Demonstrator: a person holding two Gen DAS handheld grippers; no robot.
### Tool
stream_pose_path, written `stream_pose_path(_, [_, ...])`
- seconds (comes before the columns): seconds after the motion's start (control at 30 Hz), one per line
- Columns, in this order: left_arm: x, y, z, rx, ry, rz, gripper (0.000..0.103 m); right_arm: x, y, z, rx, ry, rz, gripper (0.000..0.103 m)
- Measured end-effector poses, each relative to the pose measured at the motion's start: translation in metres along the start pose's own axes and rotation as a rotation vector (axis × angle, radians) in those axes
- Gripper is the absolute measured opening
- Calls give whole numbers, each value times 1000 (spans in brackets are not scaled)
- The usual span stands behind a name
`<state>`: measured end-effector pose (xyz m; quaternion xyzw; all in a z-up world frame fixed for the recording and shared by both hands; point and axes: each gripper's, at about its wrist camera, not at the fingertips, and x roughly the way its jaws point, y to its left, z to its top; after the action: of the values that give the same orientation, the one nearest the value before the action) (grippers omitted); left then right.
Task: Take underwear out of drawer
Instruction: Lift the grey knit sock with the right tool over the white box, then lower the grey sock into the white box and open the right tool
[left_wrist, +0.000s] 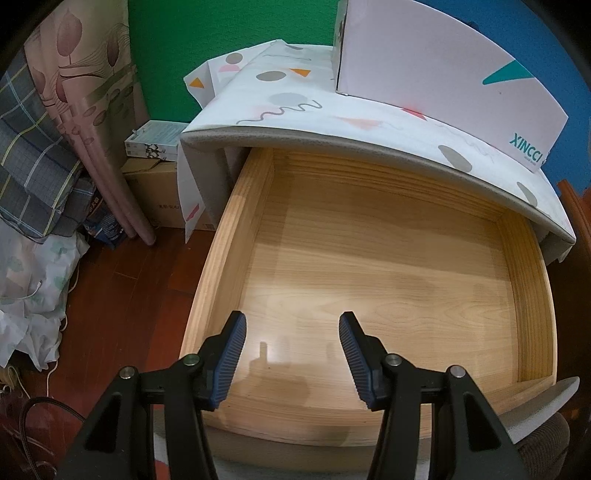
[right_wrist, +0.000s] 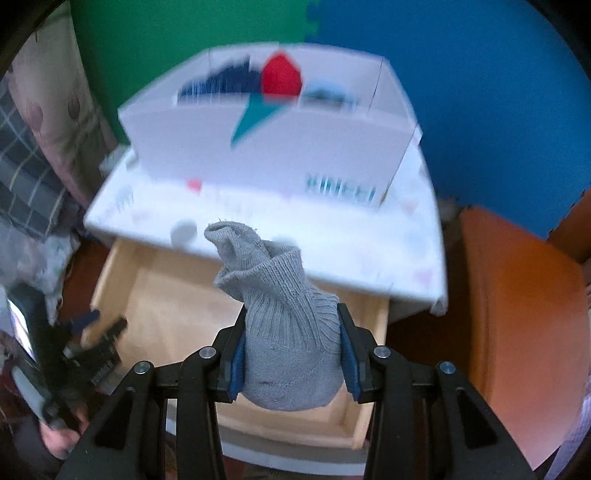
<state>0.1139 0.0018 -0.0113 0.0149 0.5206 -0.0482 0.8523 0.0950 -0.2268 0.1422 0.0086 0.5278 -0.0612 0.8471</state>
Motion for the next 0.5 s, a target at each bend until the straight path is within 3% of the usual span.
stream_pose_path(0.27, [-1,0,-1,-2,-7,7,54,-31,-7,76,7,-120,-22,39])
stream_pose_path(0.5, [-2,1,-2,0,-10,16,54,-26,3,136,-13,-151,-61,39])
